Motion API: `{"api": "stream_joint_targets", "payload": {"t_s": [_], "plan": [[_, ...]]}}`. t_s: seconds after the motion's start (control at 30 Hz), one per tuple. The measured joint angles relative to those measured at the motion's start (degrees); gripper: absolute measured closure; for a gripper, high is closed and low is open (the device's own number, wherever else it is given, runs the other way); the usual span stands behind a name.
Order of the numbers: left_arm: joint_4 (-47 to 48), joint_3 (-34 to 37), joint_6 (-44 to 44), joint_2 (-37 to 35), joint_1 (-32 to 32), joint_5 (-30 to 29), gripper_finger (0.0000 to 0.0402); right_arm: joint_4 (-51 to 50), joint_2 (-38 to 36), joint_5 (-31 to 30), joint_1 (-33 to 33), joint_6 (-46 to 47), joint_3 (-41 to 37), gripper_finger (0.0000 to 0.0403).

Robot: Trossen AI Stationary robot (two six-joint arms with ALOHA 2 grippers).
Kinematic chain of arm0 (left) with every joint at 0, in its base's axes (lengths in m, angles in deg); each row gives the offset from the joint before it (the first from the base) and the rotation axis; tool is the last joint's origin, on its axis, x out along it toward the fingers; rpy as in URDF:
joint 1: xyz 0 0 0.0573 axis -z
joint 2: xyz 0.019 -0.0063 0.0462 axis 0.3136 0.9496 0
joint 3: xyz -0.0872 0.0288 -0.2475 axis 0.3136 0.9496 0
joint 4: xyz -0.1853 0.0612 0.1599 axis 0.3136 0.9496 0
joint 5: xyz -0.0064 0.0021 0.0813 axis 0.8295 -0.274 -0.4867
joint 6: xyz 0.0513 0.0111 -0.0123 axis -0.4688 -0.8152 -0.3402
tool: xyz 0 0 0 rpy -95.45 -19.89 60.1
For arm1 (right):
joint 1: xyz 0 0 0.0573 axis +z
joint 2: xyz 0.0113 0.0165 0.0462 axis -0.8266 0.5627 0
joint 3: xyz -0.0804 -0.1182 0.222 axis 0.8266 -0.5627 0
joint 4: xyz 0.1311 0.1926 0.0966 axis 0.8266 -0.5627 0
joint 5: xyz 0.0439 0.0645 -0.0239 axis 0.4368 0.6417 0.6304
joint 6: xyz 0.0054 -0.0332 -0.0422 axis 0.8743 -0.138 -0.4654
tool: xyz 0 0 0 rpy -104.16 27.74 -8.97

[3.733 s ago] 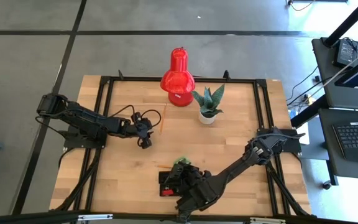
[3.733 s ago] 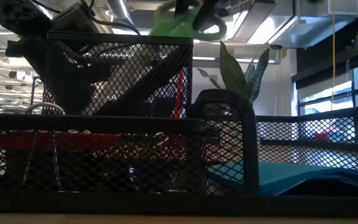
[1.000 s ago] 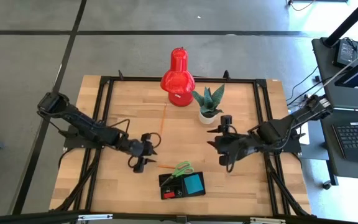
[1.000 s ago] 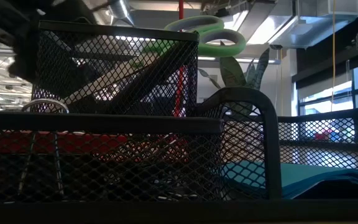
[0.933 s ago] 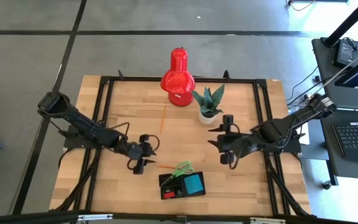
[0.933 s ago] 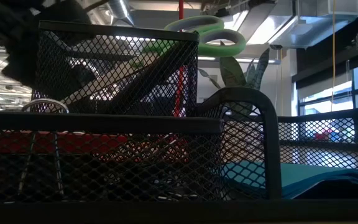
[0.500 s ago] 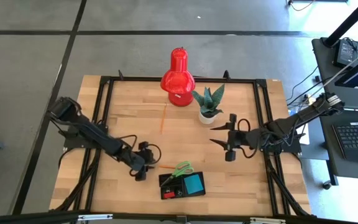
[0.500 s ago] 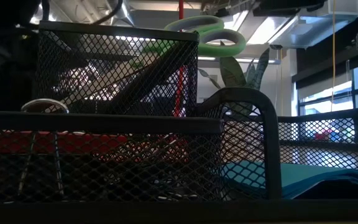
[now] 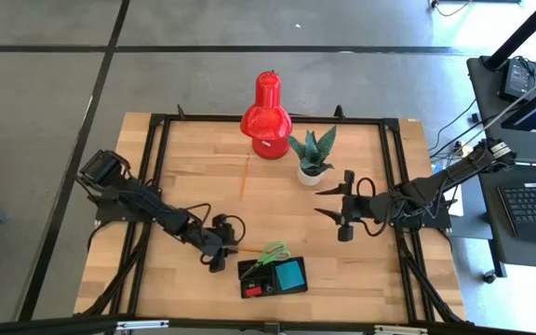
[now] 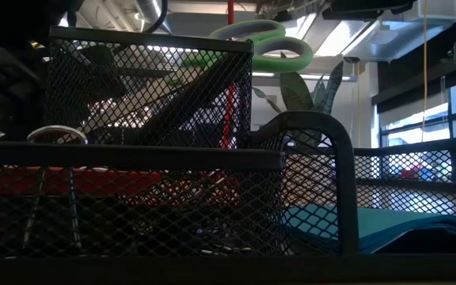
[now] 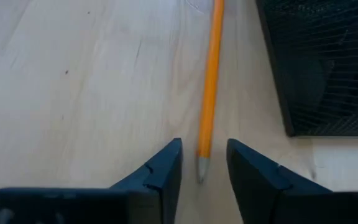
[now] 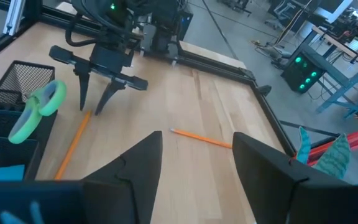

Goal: Pick and place office supplies into organizer
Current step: Put the bottom yellow pencil into the desk organizer

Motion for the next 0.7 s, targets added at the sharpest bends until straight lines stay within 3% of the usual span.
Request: {"api": "stream_joint_targets", "payload": {"t_s": [0.27,0.7], "plan": [[1.0,0.0,-2.5,-0.1,0.3,0.7,0.0322,0.0,0.0,0.0,0.0,-1.0,0.0,0.0205],[2.6,0.0,-6.1,-0.1,2.0,-0.4,0.0283,0.0,0.0,0.0,0.0,-1.1,0.0,0.0205]]}}
